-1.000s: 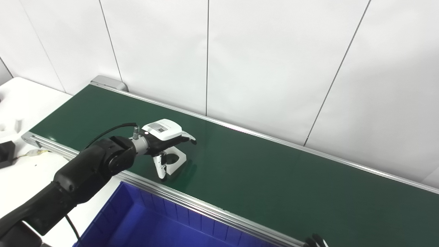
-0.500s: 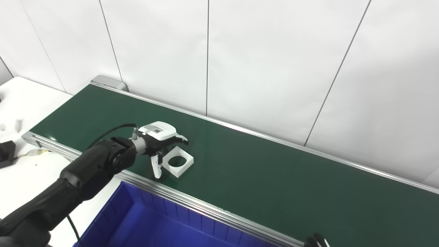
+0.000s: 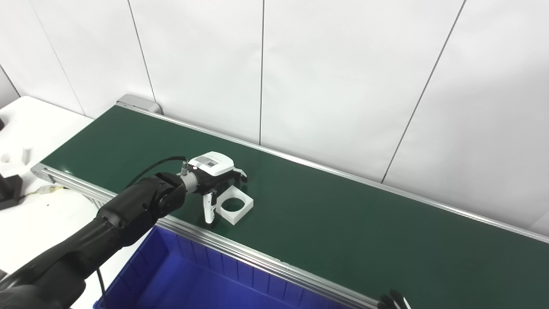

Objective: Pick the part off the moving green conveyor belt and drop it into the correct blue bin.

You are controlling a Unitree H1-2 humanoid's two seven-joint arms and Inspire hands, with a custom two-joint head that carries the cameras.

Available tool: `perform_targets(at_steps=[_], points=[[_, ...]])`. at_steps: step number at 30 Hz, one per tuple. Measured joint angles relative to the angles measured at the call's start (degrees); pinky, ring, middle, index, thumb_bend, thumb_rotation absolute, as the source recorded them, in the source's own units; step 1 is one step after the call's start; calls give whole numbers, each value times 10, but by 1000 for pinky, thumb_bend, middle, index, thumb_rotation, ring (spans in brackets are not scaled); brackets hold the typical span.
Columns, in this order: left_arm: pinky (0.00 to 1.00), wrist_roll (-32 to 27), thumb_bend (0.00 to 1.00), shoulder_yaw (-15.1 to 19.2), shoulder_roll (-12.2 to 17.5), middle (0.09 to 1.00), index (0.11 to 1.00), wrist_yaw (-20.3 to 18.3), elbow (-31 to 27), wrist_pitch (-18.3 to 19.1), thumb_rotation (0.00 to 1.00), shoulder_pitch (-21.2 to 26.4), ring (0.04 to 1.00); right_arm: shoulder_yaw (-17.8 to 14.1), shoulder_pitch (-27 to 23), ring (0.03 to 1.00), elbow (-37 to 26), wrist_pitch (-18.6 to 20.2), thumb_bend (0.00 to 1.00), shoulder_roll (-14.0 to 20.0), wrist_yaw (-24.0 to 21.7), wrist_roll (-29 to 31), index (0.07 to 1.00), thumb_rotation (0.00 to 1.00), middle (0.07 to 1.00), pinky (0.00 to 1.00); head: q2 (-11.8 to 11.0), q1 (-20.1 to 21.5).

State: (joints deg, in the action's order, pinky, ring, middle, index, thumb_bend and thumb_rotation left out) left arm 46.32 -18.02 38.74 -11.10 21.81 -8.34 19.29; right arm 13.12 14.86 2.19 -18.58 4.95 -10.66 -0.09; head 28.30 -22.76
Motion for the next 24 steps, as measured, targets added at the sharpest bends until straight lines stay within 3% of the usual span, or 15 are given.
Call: perform_targets(at_steps=[1, 3, 5, 10, 17, 24], points=[[687, -5, 811, -1, 0, 723, 698, 5, 5, -9, 0, 0, 719, 0, 0, 887, 0, 0, 799, 0, 0, 0, 940, 454, 898, 840, 1, 0], [675, -15, 567, -1, -1, 614, 516, 15, 11, -23, 23, 0, 658, 0, 0, 888, 0, 0, 811, 0, 0, 0, 940, 457, 898, 839, 1, 1], [662, -25, 534, -1, 0, 555, 478, 15, 12, -36, 7, 0, 613, 0, 1, 889, 0, 0, 815, 0, 0, 0, 939, 459, 898, 838, 2, 2], [648, -44, 520, -1, -6, 510, 479, 15, 5, -37, 0, -7, 563, 0, 1, 885, -2, 0, 812, -1, 0, 0, 938, 454, 895, 834, 4, 2], [673, -45, 518, 0, -6, 524, 462, 6, -34, -25, 0, -23, 591, -1, 4, 885, -2, 0, 804, 0, 0, -1, 941, 448, 894, 833, 5, 4], [676, -46, 522, 11, -6, 500, 481, -17, -113, -3, 0, -66, 600, -2, 3, 888, -2, 0, 809, 0, 0, 5, 940, 449, 897, 837, 11, 6]])
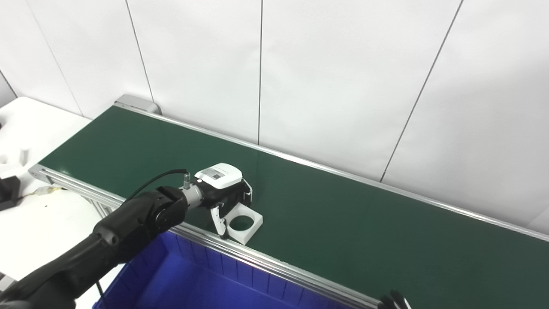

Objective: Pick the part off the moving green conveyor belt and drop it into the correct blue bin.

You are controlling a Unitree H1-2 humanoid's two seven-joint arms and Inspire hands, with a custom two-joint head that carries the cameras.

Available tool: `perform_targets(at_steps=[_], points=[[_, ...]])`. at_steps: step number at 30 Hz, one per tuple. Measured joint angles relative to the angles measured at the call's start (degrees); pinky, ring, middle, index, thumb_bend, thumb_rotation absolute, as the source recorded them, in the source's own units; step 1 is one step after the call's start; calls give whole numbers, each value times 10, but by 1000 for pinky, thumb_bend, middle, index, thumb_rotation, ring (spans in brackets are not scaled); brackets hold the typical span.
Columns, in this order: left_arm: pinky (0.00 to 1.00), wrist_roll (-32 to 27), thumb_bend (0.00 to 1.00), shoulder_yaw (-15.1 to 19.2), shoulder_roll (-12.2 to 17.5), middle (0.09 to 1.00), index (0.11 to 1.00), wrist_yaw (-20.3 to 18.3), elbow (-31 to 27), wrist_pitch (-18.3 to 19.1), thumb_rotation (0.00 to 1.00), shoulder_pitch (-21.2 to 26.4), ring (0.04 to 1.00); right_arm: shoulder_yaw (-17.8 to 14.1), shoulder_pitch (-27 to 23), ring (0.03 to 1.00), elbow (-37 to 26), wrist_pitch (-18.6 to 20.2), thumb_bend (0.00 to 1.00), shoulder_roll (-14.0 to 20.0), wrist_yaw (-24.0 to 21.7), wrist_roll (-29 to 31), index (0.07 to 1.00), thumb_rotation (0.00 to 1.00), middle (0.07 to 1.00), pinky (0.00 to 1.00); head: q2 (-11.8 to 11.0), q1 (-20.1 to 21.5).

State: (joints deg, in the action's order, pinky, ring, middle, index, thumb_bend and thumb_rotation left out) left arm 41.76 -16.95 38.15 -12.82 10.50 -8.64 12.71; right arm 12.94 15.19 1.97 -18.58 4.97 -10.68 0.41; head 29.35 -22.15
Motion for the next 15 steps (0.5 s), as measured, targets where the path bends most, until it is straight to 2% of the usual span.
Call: perform_targets(at_steps=[4, 11, 15], points=[[606, 0, 523, 12, 0, 499, 481, -21, -79, 19, 0, -31, 567, 0, 0, 886, -2, 0, 813, 1, 0, 1, 942, 457, 894, 839, 4, 3], [639, -13, 522, 49, -3, 503, 477, -42, -200, 43, 0, -59, 580, -1, 3, 874, -8, 0, 813, 7, 0, 1, 936, 455, 887, 827, 14, 10], [612, -13, 523, 57, -8, 461, 501, -61, -253, 48, 0, -68, 543, -1, 5, 877, -13, 0, 817, 10, 0, 3, 935, 458, 890, 831, 19, 11]])
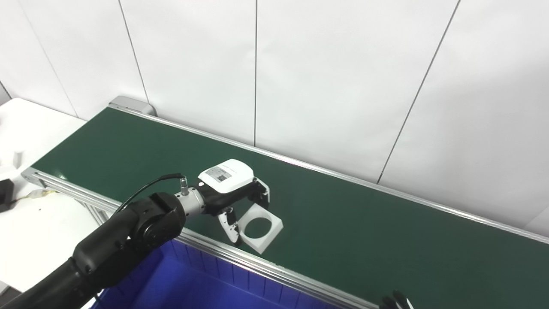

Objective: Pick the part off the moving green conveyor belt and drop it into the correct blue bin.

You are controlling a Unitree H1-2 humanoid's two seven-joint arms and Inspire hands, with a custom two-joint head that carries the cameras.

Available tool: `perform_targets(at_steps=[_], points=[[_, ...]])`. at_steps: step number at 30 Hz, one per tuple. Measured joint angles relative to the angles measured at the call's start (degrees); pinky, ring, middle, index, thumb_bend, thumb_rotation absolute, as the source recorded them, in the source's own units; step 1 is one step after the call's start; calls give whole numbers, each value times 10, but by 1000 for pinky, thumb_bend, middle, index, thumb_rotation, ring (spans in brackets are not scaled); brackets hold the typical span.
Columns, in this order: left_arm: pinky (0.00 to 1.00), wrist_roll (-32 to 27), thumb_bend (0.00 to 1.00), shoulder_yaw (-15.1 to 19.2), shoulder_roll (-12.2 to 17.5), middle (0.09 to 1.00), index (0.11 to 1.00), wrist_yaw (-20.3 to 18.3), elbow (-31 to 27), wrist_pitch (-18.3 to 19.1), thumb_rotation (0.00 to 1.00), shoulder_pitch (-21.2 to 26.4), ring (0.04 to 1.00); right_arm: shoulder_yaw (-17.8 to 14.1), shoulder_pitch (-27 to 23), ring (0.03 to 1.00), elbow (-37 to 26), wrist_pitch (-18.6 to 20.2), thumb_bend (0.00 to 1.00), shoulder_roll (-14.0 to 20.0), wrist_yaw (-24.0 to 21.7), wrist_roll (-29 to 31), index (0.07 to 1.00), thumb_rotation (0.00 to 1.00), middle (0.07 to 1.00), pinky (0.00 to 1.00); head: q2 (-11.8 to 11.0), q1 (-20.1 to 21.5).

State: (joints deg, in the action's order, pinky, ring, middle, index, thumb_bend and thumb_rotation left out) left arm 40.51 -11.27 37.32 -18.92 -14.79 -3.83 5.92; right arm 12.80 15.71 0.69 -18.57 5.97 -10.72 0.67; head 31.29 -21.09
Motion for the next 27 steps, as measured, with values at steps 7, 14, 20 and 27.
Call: perform_targets(at_steps=[7, 14, 20, 27], points=[[585, 0, 524, 16, -7, 472, 493, -36, -92, 11, 0, -16, 525, 0, 2, 874, -7, 0, 813, 4, 0, 2, 936, 460, 889, 830, 7, 2], [518, -21, 523, 42, -20, 442, 502, -82, -164, 41, 0, -46, 488, 0, 7, 871, -12, 0, 806, 4, 0, 3, 936, 468, 892, 825, 26, 10], [518, -38, 523, 56, -37, 431, 501, -98, -194, 61, 0, -94, 463, -1, 7, 862, -22, 0, 794, 4, 0, 3, 927, 466, 879, 817, 54, 26], [442, -50, 522, 70, -66, 427, 502, -95, -208, 64, 0, -135, 416, -5, 9, 852, -46, 5, 757, 8, 0, 7, 910, 453, 872, 805, 105, 47]])
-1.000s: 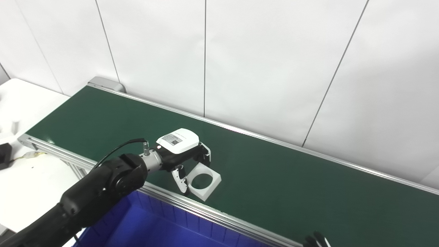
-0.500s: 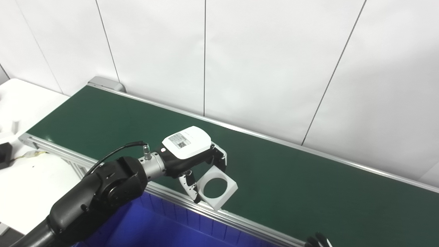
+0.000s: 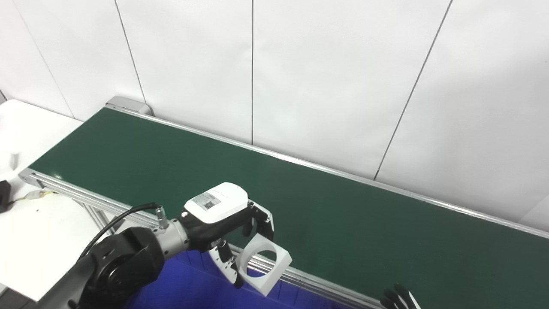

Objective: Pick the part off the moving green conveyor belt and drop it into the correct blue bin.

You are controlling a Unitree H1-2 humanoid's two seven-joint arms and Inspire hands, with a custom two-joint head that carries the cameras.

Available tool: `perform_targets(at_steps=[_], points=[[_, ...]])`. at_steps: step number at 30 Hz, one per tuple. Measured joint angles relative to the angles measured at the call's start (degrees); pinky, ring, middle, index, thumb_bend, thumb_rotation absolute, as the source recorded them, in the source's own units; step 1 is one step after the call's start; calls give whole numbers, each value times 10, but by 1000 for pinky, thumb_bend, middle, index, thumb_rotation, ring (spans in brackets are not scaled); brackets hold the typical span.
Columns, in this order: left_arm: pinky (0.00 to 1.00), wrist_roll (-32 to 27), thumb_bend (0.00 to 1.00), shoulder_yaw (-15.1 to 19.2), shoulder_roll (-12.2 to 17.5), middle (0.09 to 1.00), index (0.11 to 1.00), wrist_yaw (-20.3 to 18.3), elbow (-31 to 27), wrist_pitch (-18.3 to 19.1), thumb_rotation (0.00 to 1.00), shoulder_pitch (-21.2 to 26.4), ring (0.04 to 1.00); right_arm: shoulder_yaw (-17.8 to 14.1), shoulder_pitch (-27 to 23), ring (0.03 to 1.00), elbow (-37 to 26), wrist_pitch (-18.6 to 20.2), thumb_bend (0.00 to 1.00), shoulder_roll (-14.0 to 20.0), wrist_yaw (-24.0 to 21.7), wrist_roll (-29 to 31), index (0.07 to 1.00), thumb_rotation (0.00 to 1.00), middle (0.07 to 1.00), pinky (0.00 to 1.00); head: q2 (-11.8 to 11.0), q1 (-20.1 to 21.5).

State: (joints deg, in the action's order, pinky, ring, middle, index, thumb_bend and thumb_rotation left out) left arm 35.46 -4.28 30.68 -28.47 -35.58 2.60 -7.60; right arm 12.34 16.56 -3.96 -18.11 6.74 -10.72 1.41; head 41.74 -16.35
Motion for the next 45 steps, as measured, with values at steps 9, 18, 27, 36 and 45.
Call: perform_targets(at_steps=[9, 18, 27, 36, 45], points=[[400, -5, 519, 11, -32, 413, 505, 18, 1, -2, 0, -46, 394, -12, -1, 822, -26, 27, 780, 6, 0, 2, 883, 506, 848, 767, 45, -4], [457, 19, 521, 3, -45, 436, 510, 28, 33, -6, 0, -65, 439, -20, -10, 802, -39, 33, 763, 13, 0, 2, 875, 541, 833, 742, 64, -14], [536, 47, 523, -21, -59, 470, 496, 58, 140, -14, 0, -84, 501, -28, -10, 785, -42, 38, 771, 13, 0, 1, 868, 590, 828, 717, 74, -13], [562, 78, 523, -53, -68, 462, 502, 98, 214, -21, 0, -86, 506, -31, -7, 786, -46, 42, 751, 13, 0, 2, 869, 595, 828, 712, 78, -13], [577, 106, 522, -73, -68, 474, 498, 140, 255, -26, 0, -79, 526, -32, -7, 787, -47, 43, 737, 16, 0, 2, 869, 581, 826, 712, 78, -13]])
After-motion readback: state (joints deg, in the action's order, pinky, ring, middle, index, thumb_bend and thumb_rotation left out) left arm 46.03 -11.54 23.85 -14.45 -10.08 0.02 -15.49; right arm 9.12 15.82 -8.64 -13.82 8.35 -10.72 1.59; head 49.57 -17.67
